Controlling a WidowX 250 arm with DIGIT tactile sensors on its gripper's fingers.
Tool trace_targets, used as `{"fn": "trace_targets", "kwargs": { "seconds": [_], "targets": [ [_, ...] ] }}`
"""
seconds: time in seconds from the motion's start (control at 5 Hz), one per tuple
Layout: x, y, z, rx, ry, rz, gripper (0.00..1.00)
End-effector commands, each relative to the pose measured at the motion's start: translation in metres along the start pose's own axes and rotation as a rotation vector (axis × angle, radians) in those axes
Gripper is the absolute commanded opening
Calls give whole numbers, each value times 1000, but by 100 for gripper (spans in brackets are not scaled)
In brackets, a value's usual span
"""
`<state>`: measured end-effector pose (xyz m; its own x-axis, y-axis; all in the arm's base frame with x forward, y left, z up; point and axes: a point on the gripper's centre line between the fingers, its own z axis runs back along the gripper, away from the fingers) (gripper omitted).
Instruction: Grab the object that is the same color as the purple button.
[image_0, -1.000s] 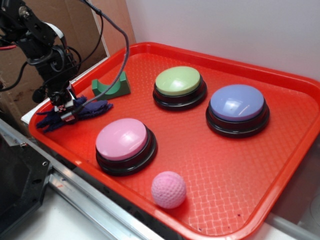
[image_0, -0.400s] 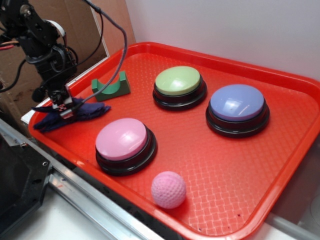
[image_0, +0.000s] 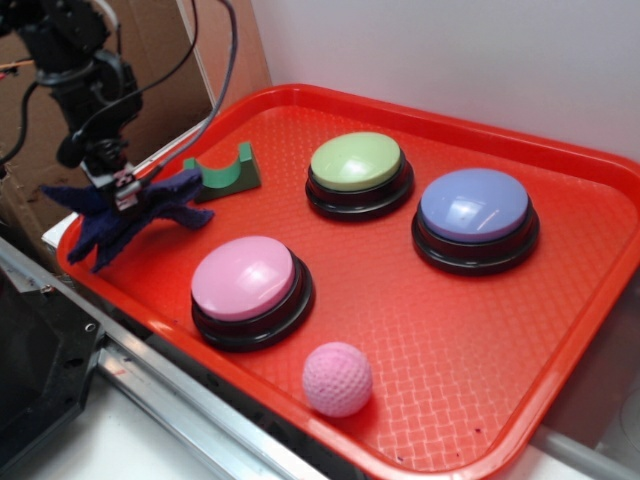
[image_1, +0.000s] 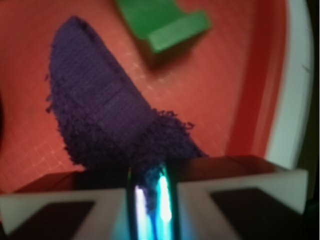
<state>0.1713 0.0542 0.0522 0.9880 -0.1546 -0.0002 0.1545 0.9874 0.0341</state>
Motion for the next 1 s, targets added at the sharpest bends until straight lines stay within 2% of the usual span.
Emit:
{"fn": "trace_targets", "kwargs": {
  "seconds": [0.0,0.2,0.4,0.6,0.8],
  "targets": [
    [40,-45,81,-115,-38,88,0],
    [43,-60,107,-117,-71,115,0],
    [49,-77,129,-83,-93,163,0],
    [55,-90,136,2,-101,179,0],
    [54,-82,126,9,-54,217,0]
  ]
}}
